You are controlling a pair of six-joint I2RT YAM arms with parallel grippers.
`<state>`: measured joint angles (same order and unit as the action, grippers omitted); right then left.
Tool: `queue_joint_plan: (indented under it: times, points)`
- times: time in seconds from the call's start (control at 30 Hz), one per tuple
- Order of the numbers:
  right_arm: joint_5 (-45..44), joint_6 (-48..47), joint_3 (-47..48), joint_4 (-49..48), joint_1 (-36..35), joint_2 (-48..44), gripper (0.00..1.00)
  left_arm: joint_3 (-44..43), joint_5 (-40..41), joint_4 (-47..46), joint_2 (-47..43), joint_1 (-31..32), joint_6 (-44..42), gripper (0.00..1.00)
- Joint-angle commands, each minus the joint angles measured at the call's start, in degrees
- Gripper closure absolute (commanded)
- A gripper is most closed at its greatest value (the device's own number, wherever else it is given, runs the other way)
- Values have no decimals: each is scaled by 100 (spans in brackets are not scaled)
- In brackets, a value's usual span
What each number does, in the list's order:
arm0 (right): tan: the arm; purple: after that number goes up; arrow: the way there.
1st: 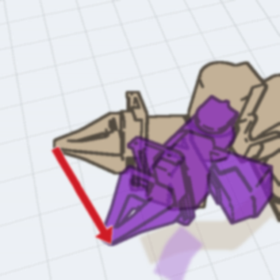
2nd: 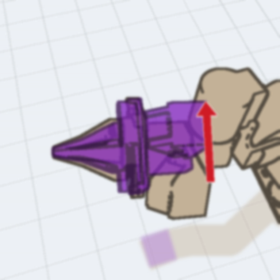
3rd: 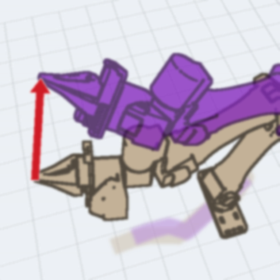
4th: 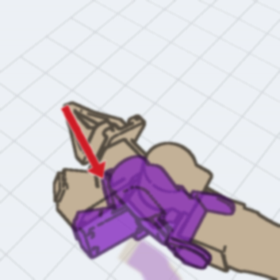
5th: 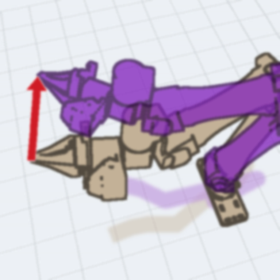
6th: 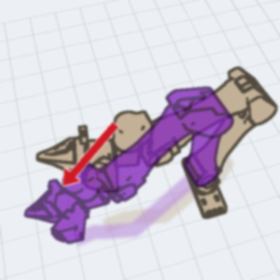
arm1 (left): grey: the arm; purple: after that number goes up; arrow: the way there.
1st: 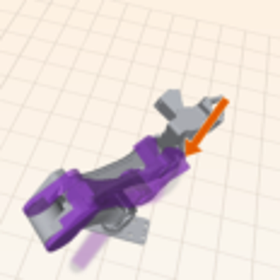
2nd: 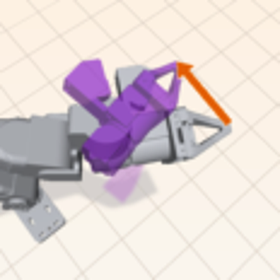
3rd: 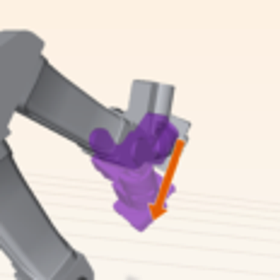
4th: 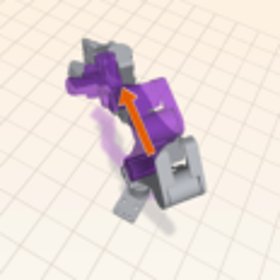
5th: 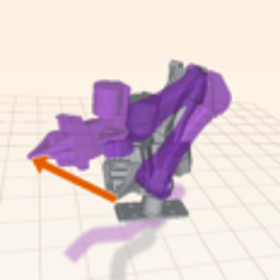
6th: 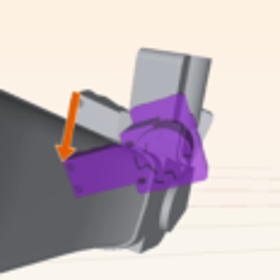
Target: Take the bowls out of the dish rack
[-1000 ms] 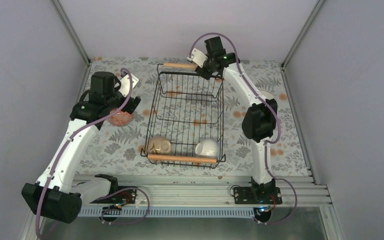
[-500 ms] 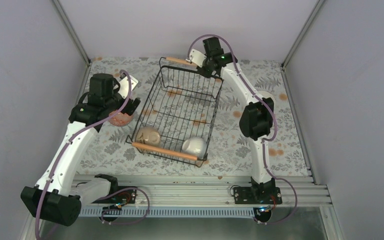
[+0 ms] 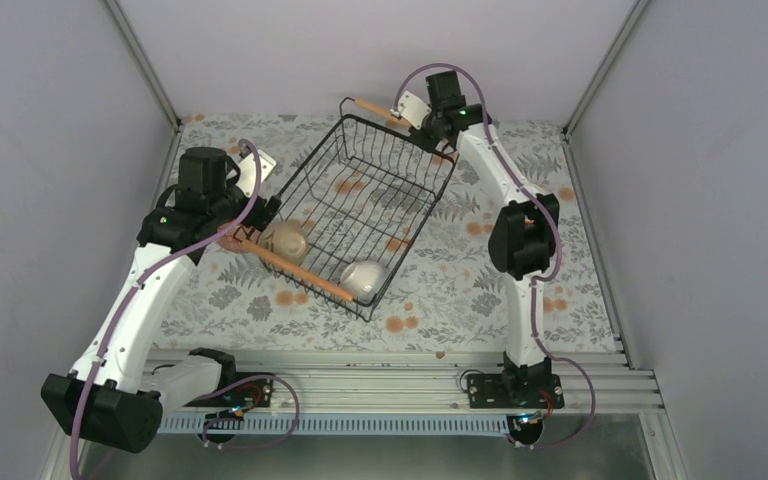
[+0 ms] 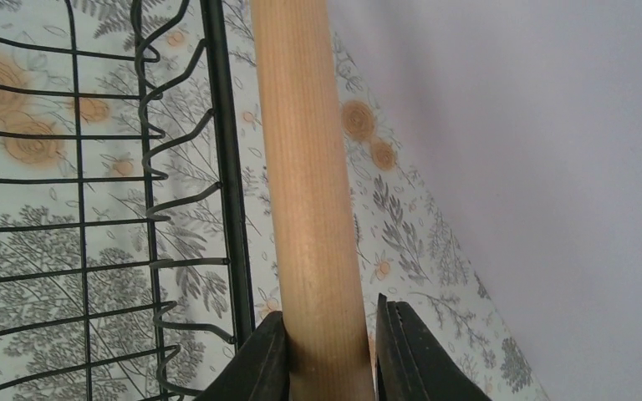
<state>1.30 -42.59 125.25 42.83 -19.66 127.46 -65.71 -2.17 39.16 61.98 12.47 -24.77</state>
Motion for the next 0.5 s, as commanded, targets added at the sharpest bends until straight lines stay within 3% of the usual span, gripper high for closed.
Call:
queue_joint_plan:
  times: [0.0,0.3,0.47]
  points:
    - [-159,405,-119,-78,414,-145,96,-115,-113,31,-9,-28,121,0]
    - [-335,594,185,132,874,20,96,-129,-142,21,101,-32,271,0]
    - [-253,810,-167,204,1020,-201,96,-222,-45,19,203,-33,345,0]
